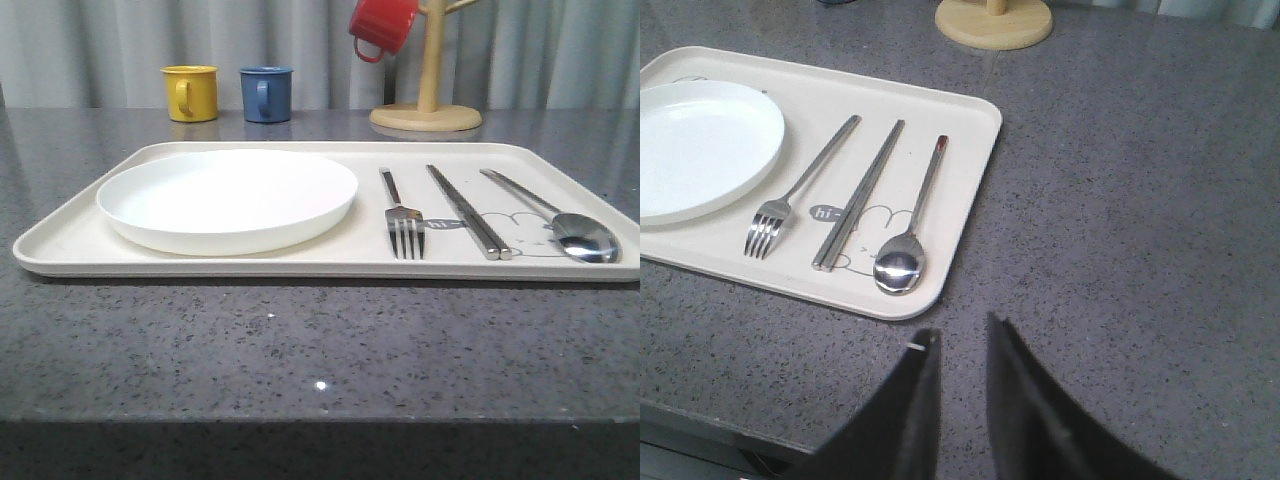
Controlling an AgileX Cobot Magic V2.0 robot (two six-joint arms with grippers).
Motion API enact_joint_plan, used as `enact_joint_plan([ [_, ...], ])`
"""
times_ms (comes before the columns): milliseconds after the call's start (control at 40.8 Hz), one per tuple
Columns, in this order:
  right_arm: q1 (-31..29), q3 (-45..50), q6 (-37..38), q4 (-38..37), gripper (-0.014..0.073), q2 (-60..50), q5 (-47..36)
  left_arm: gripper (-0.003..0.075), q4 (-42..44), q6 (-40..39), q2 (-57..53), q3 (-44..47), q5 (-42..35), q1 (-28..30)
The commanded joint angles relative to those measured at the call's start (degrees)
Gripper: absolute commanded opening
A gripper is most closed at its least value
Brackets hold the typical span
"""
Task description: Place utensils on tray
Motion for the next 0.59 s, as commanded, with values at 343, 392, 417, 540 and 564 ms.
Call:
enact_joint_plan([
  [343,-0.2,-1.2,-0.6,-0.1,-0.0116,0.8,-3.8,0.0016,-0.2,-0.6,0.1,-1.5,-4.7,-0.5],
  [392,-0.2,-1.2,-0.6,0.0,-0.0116,0.8,-3.6,-0.0018,-0.2,-0.6,0.1,-1.5,-4.7,-0.5],
  [417,-0.2,-1.2,-0.6,0.0,-0.0116,0.8,-3.6,-0.0020,-0.2,-0.6,0.1,-1.5,-4.7,-0.5],
  [540,-0.2,-1.2,-0.6,0.0,-0.0116,0.8,-3.6,-0.0020,-0.2,-0.6,0.1,-1.5,-4.7,-0.5],
  [564,-0.2,-1.2,-0.6,0.0,-0.0116,0.8,-3.6,-0.0020,-0.2,-0.6,0.1,-1.5,-4.7,-0.5],
])
